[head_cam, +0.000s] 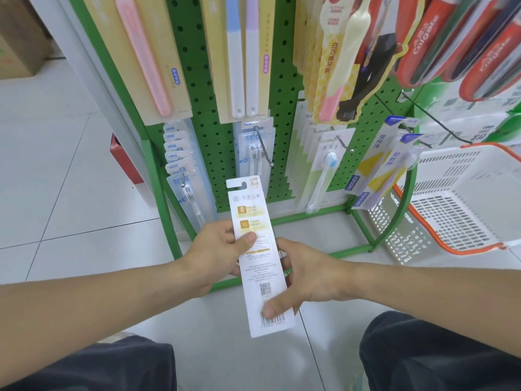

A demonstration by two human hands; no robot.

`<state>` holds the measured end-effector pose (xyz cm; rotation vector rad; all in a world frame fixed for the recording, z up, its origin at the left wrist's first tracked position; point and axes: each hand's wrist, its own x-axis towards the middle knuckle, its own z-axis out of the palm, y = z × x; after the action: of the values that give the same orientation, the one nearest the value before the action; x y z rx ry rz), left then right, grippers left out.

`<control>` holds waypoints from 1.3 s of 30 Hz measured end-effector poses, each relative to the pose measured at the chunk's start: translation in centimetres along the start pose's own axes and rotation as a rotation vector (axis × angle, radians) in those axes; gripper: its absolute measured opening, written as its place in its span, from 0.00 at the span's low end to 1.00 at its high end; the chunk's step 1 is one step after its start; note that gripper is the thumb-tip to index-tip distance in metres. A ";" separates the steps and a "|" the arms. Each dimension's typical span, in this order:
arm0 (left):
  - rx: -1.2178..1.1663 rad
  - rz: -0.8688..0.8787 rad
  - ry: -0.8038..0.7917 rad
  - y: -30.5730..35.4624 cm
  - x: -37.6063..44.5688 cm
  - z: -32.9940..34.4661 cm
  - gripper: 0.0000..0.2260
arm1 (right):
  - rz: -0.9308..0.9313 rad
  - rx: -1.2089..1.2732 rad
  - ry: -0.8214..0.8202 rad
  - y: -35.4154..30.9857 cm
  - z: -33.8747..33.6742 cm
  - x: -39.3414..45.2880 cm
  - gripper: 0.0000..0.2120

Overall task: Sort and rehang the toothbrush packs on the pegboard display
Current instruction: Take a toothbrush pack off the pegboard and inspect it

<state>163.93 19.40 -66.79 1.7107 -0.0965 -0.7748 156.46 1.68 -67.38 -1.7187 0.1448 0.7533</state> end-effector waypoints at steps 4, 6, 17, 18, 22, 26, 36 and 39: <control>-0.009 -0.012 -0.042 0.2 0.1 -0.2 0.12 | -0.036 -0.046 0.017 0.2 0.0 0.2 0.32; -0.010 -0.031 -0.072 0.6 0.1 -0.5 0.15 | -0.038 -0.037 -0.028 0.1 -0.2 0.1 0.24; 0.111 -0.007 -0.032 0.8 0.3 -0.3 0.09 | 0.020 -0.128 -0.078 -1.4 -1.3 -0.1 0.15; 0.139 0.013 -0.062 0.8 0.3 -0.3 0.09 | 0.018 -0.134 -0.052 -1.5 -1.5 -0.1 0.15; 0.287 0.037 -0.185 0.1 -0.1 -0.2 0.07 | 0.019 -0.084 0.102 -1.7 -2.3 0.1 0.15; 0.242 0.044 -0.167 -0.1 -0.2 0.0 0.06 | 0.020 -0.178 0.057 -1.5 -2.3 0.3 0.13; 0.114 0.134 -0.095 0.8 -0.2 0.1 0.09 | -0.005 -0.135 0.041 -0.8 -2.8 0.9 0.11; 0.116 0.135 -0.094 0.7 -0.2 -0.1 0.11 | -0.011 -0.090 0.013 -0.8 -2.8 0.9 0.11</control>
<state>164.06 19.32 -66.03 1.7567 -0.3233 -0.7607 158.67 -0.42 -66.97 -1.8085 0.1112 0.7504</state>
